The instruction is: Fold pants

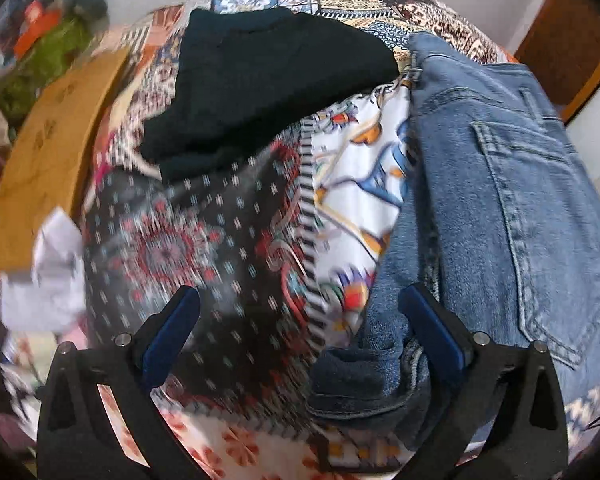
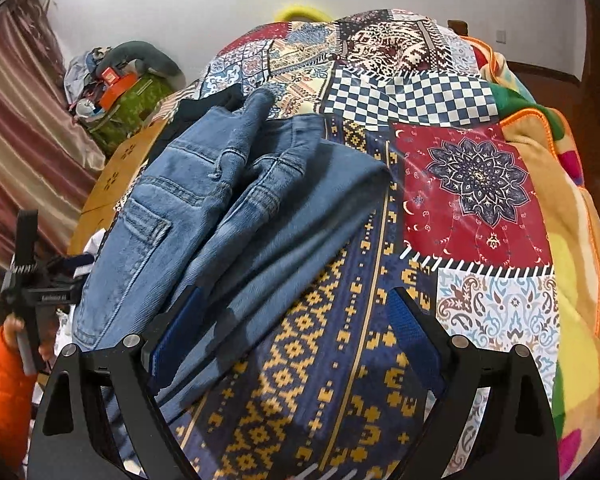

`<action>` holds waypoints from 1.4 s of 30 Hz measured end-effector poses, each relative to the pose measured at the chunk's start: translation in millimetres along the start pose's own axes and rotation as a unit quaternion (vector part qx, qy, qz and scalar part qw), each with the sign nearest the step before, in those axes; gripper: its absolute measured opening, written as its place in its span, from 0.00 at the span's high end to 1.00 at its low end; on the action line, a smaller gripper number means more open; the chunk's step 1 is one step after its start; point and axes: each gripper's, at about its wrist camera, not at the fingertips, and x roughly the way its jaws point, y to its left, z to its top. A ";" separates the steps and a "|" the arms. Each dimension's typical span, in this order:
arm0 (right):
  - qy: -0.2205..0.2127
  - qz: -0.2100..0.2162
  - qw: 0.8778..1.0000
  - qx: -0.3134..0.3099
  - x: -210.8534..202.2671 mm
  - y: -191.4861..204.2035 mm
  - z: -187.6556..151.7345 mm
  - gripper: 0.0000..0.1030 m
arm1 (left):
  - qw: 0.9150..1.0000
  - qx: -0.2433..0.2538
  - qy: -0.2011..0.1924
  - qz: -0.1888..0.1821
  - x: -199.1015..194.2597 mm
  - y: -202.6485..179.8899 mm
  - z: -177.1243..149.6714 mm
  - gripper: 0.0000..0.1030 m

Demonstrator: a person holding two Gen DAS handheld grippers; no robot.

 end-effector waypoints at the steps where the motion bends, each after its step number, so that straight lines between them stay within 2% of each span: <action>1: -0.003 -0.001 1.000 -0.001 -3.4 1.4 -1.5 0.11 | 1.000 -0.012 0.003 -0.010 -1.0 1.7 -3.5 0.00; 4: -0.015 -0.004 1.000 -0.006 -15.5 4.5 -6.1 0.11 | 0.999 -0.033 0.004 -0.026 -6.7 -1.6 -10.1 0.01; 7: -0.025 -0.011 1.000 -0.016 -27.4 6.5 -10.1 0.11 | 0.999 -0.018 -0.010 -0.025 -16.8 -20.9 -13.6 0.10; 10: -0.032 -0.017 0.999 -0.018 -35.5 5.3 -11.4 0.11 | 0.999 0.002 -0.023 -0.024 -25.5 -40.9 -15.8 0.11; 13: -0.040 -0.021 0.999 -0.014 -42.2 2.2 -10.3 0.11 | 0.998 -0.002 -0.016 -0.064 -25.5 -58.0 -16.4 0.11; 15: -0.046 -0.020 0.999 -0.010 -45.2 0.5 -9.4 0.11 | 0.997 0.006 -0.015 -0.070 -25.1 -68.2 -11.9 0.11; 18: -0.053 -0.017 0.998 -0.009 -47.9 0.3 -6.7 0.11 | 0.998 0.006 -0.032 -0.045 -30.6 -70.6 1.0 0.11; 22: -0.055 -0.010 0.998 -0.036 -47.1 5.5 3.3 0.11 | 0.996 -0.003 -0.077 -0.037 -49.7 -62.9 27.5 0.11; 25: -0.061 -0.016 0.996 -0.063 -39.4 8.6 17.2 0.12 | 0.994 0.014 -0.104 -0.019 -59.9 -65.0 55.2 0.11; 28: -0.067 -0.010 0.996 -0.065 -26.7 4.8 39.9 0.14 | 0.992 0.032 -0.125 -0.016 -62.5 -75.0 81.4 0.11; 34: -0.047 0.028 0.996 -0.065 12.0 -3.2 80.8 0.27 | 0.990 0.060 -0.126 -0.027 -33.3 -99.1 127.9 0.11; 36: -0.038 0.039 0.996 -0.069 24.6 -4.9 89.3 0.29 | 0.991 0.066 -0.114 -0.032 -16.1 -105.2 139.1 0.13; 40: -0.011 0.045 0.996 -0.071 59.1 -9.8 106.1 0.38 | 0.994 0.064 -0.083 -0.033 17.9 -110.4 152.4 0.14; 42: 0.005 0.040 0.997 -0.067 77.3 -15.3 110.8 0.39 | 0.994 0.064 -0.073 -0.041 30.4 -111.9 154.6 0.14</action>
